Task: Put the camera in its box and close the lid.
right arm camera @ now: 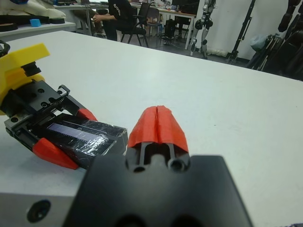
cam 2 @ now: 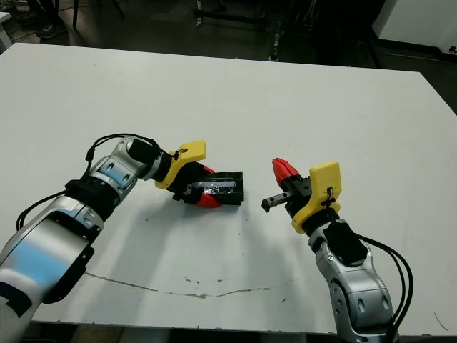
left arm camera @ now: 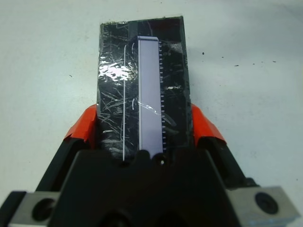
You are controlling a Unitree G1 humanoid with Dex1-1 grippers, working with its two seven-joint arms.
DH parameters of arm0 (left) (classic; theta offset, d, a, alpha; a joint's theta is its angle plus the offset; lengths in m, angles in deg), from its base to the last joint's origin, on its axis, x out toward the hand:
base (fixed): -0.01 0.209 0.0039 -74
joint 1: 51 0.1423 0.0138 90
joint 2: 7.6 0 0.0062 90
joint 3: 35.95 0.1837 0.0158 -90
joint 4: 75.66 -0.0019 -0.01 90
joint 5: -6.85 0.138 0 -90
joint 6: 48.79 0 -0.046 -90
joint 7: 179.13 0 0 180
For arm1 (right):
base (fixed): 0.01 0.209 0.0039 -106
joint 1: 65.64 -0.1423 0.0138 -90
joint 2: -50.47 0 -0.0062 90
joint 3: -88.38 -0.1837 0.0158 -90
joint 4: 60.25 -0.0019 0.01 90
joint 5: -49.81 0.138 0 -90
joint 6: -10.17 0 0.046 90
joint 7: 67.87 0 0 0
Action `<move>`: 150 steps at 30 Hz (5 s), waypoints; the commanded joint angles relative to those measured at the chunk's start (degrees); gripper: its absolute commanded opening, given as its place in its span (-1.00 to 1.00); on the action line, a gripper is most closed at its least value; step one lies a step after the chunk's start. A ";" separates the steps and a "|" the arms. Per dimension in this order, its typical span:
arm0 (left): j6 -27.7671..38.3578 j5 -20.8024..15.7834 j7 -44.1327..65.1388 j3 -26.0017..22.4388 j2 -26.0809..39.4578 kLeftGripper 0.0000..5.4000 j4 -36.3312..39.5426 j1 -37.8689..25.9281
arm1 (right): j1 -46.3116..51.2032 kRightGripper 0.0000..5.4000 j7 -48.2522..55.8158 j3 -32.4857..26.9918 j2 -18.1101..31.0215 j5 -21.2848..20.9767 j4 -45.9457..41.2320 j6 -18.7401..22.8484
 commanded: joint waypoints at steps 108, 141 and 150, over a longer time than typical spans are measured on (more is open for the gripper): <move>-21.30 -21.24 5.11 -16.61 5.79 1.00 26.96 8.66 | 0.40 -1.00 -0.23 -1.90 -0.02 1.57 -0.77 0.23; -36.15 -26.34 -47.45 -22.82 -2.74 -0.09 68.13 31.51 | 0.68 -1.00 -0.38 -1.46 -0.75 0.98 -0.32 -1.24; -39.40 -22.78 -50.25 -18.16 -2.20 -0.58 64.92 32.49 | 0.33 -1.00 -0.05 -1.46 -0.60 1.12 -0.13 -1.06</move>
